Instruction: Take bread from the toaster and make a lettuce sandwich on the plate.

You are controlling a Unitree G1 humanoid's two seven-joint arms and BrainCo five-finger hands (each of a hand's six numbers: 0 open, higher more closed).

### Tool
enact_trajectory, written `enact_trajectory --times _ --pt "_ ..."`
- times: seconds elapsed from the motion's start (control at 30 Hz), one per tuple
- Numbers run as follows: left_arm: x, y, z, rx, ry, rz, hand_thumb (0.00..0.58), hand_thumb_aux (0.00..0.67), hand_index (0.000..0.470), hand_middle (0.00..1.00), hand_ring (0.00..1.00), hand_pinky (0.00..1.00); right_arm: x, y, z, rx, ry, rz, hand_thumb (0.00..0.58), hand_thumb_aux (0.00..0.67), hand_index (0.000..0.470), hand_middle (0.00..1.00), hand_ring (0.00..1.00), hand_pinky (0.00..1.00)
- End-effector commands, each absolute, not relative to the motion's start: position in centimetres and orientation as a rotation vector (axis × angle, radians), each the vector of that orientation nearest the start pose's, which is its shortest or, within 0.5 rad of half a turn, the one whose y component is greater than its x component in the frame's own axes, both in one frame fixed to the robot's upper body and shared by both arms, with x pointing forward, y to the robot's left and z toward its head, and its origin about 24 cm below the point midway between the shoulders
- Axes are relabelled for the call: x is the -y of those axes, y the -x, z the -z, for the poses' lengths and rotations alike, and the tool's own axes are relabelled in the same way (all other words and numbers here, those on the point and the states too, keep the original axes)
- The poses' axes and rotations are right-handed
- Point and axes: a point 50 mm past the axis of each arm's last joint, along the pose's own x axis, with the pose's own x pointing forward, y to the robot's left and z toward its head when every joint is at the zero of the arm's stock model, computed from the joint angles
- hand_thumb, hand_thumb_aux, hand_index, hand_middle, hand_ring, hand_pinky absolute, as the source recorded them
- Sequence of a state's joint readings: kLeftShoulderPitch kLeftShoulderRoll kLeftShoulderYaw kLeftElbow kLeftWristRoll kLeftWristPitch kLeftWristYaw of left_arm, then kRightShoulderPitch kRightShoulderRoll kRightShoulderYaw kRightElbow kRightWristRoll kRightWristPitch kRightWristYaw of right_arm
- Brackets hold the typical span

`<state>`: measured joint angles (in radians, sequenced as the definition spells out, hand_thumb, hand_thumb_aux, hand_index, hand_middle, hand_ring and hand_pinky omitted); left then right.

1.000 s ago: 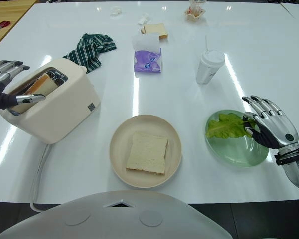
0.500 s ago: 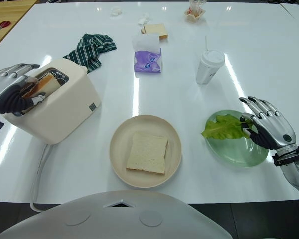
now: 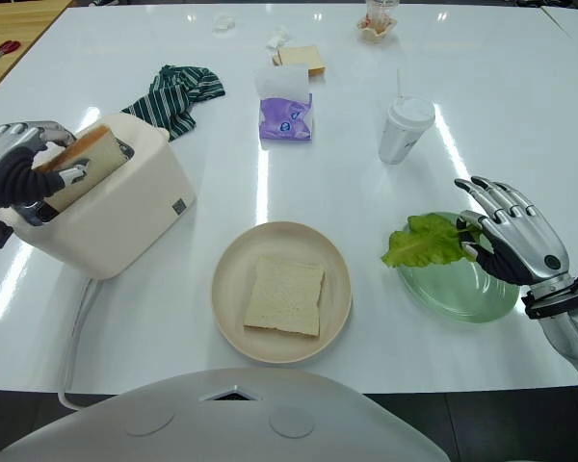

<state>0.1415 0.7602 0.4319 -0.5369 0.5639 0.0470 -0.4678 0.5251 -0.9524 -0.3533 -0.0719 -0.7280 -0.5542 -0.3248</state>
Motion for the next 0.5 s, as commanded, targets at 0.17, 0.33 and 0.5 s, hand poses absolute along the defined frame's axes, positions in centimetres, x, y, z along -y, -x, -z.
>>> enact_trajectory --times 0.17,0.33,0.5 --pt "-27.0 -19.5 -24.3 0.297 -1.447 -0.083 0.58 0.67 0.47 1.0 1.0 1.0 26.4 -15.3 -15.5 0.511 1.521 -0.183 0.58 0.67 0.47 0.0 0.0 0.0" --pt "-26.8 -19.3 -24.9 0.343 -1.444 -0.084 0.58 0.67 0.47 1.0 1.0 1.0 21.8 -14.8 -14.3 0.528 1.337 -0.319 0.58 0.67 0.47 0.0 0.0 0.0" --pt "-26.4 -19.3 -25.5 0.382 -1.432 -0.071 0.58 0.67 0.47 1.0 1.0 1.0 18.2 -14.8 -10.1 0.457 1.222 -0.484 0.58 0.67 0.47 0.0 0.0 0.0"
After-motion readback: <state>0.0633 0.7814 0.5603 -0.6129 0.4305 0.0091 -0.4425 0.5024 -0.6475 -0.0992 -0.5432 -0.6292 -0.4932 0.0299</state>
